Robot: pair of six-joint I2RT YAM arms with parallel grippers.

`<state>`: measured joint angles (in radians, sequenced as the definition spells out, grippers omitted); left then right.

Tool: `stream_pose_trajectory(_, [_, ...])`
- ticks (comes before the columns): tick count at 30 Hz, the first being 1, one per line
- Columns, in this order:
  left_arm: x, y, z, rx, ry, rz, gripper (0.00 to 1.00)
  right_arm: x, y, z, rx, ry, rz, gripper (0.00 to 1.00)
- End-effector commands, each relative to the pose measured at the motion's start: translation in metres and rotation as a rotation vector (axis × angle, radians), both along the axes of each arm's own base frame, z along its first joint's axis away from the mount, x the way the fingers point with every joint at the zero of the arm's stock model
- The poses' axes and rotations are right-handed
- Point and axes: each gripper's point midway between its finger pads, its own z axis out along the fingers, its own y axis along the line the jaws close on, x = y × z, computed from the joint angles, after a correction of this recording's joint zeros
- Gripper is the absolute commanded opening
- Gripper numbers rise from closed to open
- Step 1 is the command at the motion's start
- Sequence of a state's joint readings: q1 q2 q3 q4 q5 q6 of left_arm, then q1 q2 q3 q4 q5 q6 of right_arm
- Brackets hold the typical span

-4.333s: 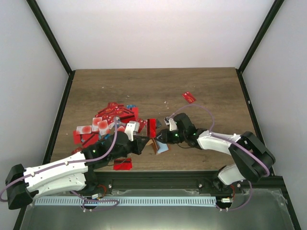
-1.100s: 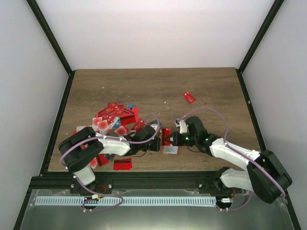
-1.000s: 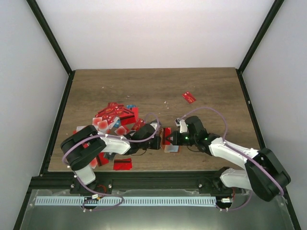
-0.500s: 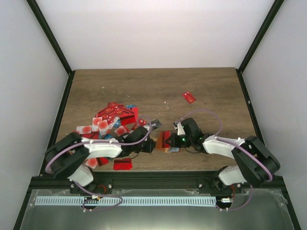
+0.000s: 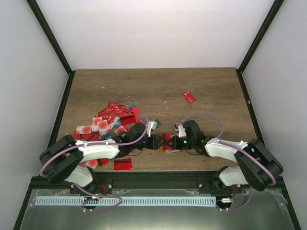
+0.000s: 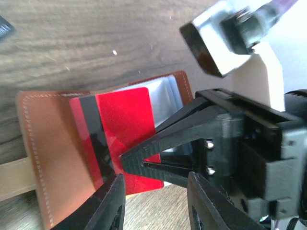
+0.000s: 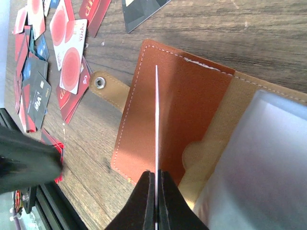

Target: Put the credit cards into the card holder

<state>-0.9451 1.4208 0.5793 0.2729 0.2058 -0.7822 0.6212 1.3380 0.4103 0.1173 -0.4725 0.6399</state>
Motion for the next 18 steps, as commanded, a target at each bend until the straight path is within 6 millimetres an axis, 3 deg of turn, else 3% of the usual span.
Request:
stream_pose_trajectory(1, [-0.002,-0.025,-0.006,-0.139,0.047,-0.061,0.38,0.001,-0.002,0.010,0.029,-0.041,0.005,0.01])
stream_pose_trajectory(5, [-0.003,-0.024,-0.024,-0.192,0.105,-0.061,0.39,0.000,-0.008,0.016,0.072,-0.061,-0.004,0.01])
stream_pose_trajectory(11, [0.003,-0.018,-0.036,-0.211,0.086,-0.065,0.47,-0.005,-0.010,0.039,0.172,-0.113,0.027,0.01])
stream_pose_trajectory(18, [-0.005,-0.026,-0.029,-0.329,0.073,-0.160,0.53,-0.018,0.001,0.052,0.288,-0.095,0.137,0.01])
